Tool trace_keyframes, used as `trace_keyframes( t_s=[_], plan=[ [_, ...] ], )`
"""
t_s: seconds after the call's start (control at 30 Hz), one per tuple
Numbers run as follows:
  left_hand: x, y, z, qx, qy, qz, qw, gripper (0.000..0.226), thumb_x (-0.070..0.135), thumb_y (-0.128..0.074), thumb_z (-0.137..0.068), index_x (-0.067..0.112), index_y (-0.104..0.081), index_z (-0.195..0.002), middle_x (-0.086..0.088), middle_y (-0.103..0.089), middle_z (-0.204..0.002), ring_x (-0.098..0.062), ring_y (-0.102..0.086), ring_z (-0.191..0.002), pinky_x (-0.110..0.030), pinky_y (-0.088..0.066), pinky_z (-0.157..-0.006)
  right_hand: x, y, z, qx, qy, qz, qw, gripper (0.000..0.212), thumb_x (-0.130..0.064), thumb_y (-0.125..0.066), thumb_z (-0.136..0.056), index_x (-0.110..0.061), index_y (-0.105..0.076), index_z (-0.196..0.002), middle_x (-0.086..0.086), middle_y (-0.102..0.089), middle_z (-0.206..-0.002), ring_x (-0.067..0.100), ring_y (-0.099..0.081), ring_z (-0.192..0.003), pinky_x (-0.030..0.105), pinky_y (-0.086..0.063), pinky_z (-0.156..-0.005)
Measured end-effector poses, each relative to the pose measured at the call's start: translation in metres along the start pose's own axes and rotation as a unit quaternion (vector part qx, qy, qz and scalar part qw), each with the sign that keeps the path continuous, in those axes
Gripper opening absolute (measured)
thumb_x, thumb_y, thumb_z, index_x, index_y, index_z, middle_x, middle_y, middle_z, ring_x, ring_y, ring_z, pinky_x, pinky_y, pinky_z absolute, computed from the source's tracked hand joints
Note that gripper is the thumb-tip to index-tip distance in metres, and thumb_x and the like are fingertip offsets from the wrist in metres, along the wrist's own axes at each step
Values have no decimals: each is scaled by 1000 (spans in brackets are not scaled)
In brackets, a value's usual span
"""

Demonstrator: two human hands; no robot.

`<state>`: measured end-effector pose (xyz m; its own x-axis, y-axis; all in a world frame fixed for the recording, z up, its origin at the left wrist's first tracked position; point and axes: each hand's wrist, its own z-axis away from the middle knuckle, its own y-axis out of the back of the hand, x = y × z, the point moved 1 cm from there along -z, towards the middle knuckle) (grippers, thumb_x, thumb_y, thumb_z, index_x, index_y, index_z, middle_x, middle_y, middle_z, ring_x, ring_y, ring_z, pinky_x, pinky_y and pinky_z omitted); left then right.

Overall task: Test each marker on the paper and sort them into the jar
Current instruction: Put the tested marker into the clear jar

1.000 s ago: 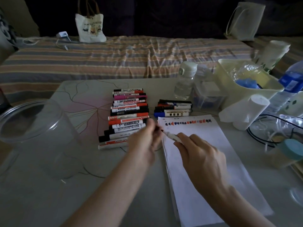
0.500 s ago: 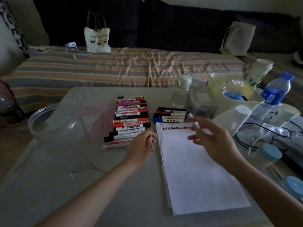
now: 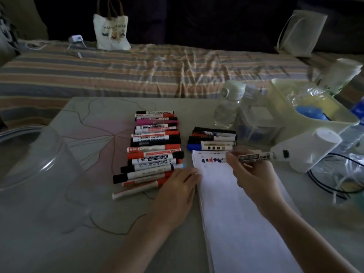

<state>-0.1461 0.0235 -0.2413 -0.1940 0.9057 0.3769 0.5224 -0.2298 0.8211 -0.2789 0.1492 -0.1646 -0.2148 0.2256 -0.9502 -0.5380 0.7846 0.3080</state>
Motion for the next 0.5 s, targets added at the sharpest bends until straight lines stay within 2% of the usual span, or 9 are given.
trace_keyframes(
  t_s=[0.07,0.13,0.27,0.37,0.5],
  plan=[
    [-1,-2,-1,-8,4,5,1000,34,10,-71,-83,14,-68,-116,-5,-63,-124,-24,-61,-113,-31,-52,-93,5,-10,-13,-8,27,48,998,5,-27,-65,-90,-22,-65,-91,-2,-67,-65,8,-59,-52,21,-47,-48],
    [-1,-2,-2,-28,1,15,999,29,20,-62,-90,18,-66,-119,-2,-58,-132,-21,-55,-117,-32,-54,-88,12,-18,-25,-30,25,75,996,6,-26,-66,-90,-20,-66,-87,1,-70,-69,9,-64,-55,23,-51,-47],
    [1,3,-3,-57,-3,20,998,33,41,-50,-96,23,-64,-119,7,-51,-137,-16,-49,-113,-28,-50,-85,30,-27,-43,-4,11,129,992,21,-30,-70,-85,-16,-69,-70,2,-69,-58,10,-62,-47,28,-52,-49],
    [0,2,-4,-61,14,25,998,37,48,-53,-92,25,-63,-119,10,-52,-138,-15,-48,-115,-27,-48,-91,41,-30,-43,37,22,136,990,23,-33,-71,-84,-15,-69,-69,0,-68,-54,8,-60,-42,24,-50,-47],
    [1,1,-4,-62,23,19,998,39,49,-53,-91,24,-65,-119,9,-53,-137,-14,-49,-116,-24,-47,-91,44,-31,-41,29,16,122,992,26,-32,-72,-84,-16,-69,-64,-5,-68,-53,5,-64,-47,16,-50,-53]
  ],
)
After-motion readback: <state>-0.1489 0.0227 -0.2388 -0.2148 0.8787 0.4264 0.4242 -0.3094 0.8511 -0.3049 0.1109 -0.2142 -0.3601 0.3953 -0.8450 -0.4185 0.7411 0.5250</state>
